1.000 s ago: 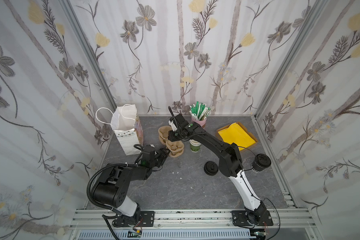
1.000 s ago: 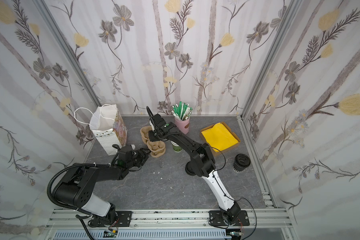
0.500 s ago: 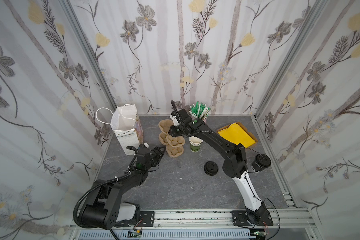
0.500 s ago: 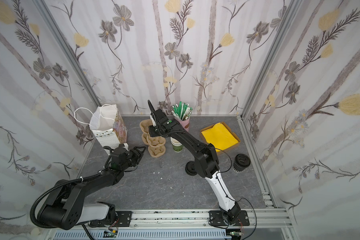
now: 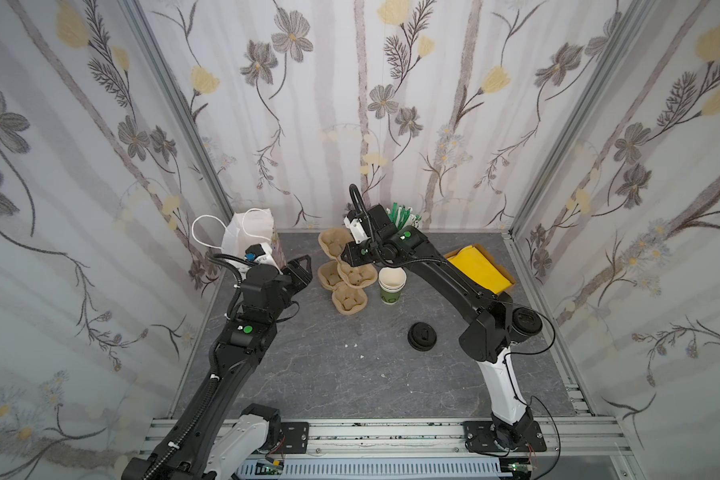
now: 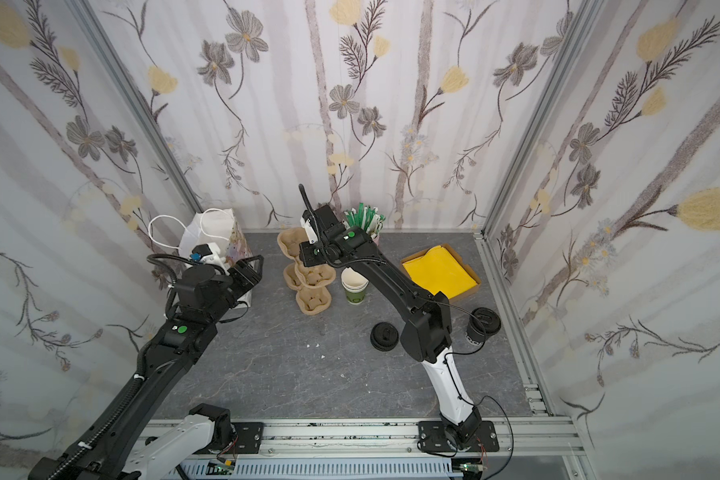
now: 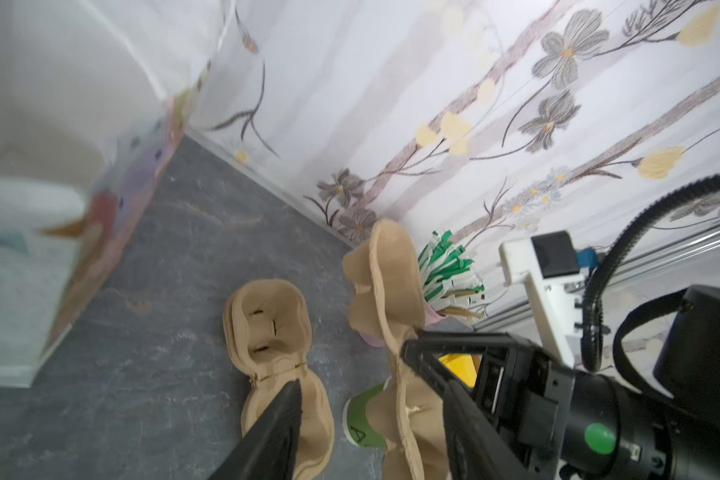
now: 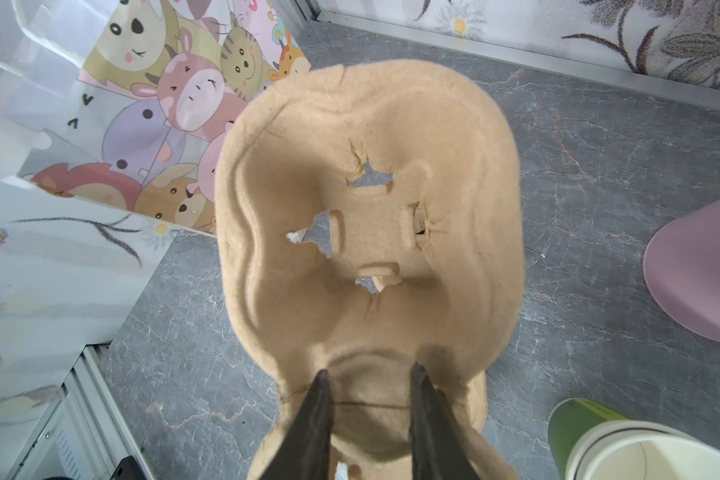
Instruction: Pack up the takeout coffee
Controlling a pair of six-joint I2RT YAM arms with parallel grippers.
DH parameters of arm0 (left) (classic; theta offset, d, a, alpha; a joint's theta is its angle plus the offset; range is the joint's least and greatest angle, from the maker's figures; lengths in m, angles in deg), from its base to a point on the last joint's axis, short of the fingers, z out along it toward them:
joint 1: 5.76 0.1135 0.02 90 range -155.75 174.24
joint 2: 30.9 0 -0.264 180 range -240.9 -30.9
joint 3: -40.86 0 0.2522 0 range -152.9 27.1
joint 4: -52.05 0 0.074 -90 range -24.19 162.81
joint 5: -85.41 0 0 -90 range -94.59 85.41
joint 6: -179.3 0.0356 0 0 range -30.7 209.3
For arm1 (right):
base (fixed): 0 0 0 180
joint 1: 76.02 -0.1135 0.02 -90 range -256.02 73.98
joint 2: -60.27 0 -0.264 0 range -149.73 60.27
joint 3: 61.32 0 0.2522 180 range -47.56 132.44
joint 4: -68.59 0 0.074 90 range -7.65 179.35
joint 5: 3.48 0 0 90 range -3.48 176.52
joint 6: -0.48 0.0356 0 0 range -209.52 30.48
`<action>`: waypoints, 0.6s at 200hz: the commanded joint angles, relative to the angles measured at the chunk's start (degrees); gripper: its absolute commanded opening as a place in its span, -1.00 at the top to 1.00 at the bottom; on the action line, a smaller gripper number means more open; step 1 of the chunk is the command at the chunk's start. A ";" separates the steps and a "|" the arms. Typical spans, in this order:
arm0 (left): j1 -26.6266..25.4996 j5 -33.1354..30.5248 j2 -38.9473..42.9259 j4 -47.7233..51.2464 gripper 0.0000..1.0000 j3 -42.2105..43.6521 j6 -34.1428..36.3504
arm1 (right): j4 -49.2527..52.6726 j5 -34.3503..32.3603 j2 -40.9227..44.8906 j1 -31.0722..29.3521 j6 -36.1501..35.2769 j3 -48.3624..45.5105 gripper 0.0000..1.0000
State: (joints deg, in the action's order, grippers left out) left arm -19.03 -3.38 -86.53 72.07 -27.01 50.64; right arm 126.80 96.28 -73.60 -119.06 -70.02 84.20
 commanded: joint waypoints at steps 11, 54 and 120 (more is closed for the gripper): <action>5.16 -8.59 -6.83 14.75 -0.05 -14.83 10.21 | 0.88 2.82 2.57 -0.02 -1.67 -2.61 0.49; 19.23 -1.70 -19.97 17.12 0.02 -28.17 6.10 | -1.90 5.99 8.09 -0.15 -1.23 -11.36 0.53; 27.03 -9.86 -35.79 27.49 0.00 -47.78 14.16 | -6.41 7.77 16.10 -0.37 -0.20 -22.62 0.52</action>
State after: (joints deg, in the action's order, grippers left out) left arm 6.12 -8.23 -119.67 93.65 -70.83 60.13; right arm 124.81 102.68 -59.48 -119.24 -70.56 64.36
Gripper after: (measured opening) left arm 0.498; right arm 0.263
